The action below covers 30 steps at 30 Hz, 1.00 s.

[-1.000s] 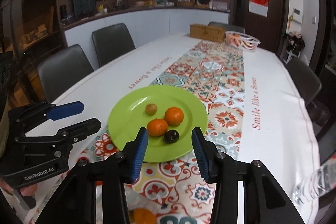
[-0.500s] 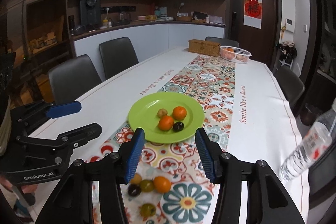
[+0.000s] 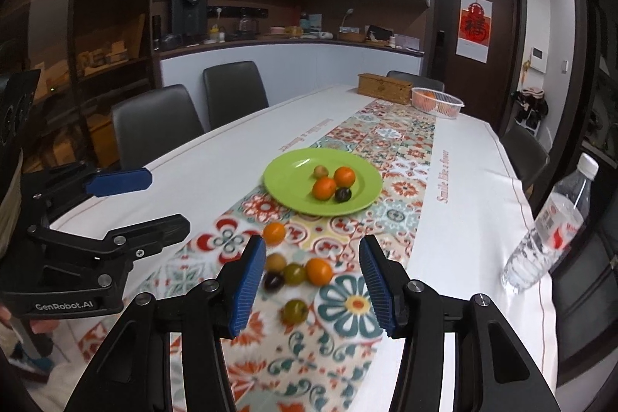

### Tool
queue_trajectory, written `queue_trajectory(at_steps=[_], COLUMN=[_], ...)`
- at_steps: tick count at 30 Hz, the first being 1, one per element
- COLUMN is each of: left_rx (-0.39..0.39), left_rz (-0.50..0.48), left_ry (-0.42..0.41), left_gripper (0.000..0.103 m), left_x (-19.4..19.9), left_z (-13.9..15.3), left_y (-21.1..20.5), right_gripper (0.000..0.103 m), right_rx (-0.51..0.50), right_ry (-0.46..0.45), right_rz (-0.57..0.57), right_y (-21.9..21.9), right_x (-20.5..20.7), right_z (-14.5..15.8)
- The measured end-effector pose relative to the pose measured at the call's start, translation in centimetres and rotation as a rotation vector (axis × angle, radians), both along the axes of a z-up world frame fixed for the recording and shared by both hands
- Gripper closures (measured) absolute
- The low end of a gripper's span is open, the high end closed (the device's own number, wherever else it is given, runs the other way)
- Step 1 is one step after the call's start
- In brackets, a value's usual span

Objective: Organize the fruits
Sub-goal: 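Move both open tools back toward the remaining fruit cluster, then grasp a dark purple plum with the left tool while the right tool grasps a green-yellow tomato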

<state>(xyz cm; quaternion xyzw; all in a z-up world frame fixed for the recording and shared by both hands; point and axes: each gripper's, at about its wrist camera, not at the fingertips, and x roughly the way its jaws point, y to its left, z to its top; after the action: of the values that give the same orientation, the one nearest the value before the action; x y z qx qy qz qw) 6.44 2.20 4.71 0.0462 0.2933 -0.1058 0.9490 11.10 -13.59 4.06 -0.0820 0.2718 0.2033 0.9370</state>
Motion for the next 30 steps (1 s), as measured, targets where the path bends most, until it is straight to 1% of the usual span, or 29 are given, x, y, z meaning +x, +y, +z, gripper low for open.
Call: queue_trajectory(at_steps=[6, 12, 17, 26, 28, 30], left_rx=[0.007, 0.006, -0.005, -0.032, -0.029, -0.031], left_rz=[-0.018, -0.071, -0.108, -0.162, -0.181, -0.199], left_ry=[-0.006, 0.001, 0.023, 0.095, 0.113, 0.136], left_gripper=[0.036, 0.037, 0.038, 0.048, 0.053, 0.055], left_x=[-0.9, 0.0, 1.1, 3.5, 4.1, 4.9], left_z=[-0.7, -2.1, -3.5, -6.2, -6.7, -7.4], left_y=[-0.4, -0.4, 0.1, 0.2, -0.1, -0.3], right_gripper=[0.052, 0.052, 0.052, 0.052, 0.052, 0.052], right_rx=[-0.017, -0.033, -0.037, -0.045, -0.047, -0.050], right_ry=[0.011, 0.011, 0.045, 0.151, 0.182, 0.201], right_rz=[0.019, 0.013, 0.009, 0.029, 0.031, 0.031], right_y=[-0.1, 0.1, 0.6, 1.4, 1.5, 1.6], right_x=[-1.6, -2.0, -1.5, 0.8, 1.4, 1.9], right_z=[-0.9, -2.2, -3.7, -6.6, -7.4, -8.0])
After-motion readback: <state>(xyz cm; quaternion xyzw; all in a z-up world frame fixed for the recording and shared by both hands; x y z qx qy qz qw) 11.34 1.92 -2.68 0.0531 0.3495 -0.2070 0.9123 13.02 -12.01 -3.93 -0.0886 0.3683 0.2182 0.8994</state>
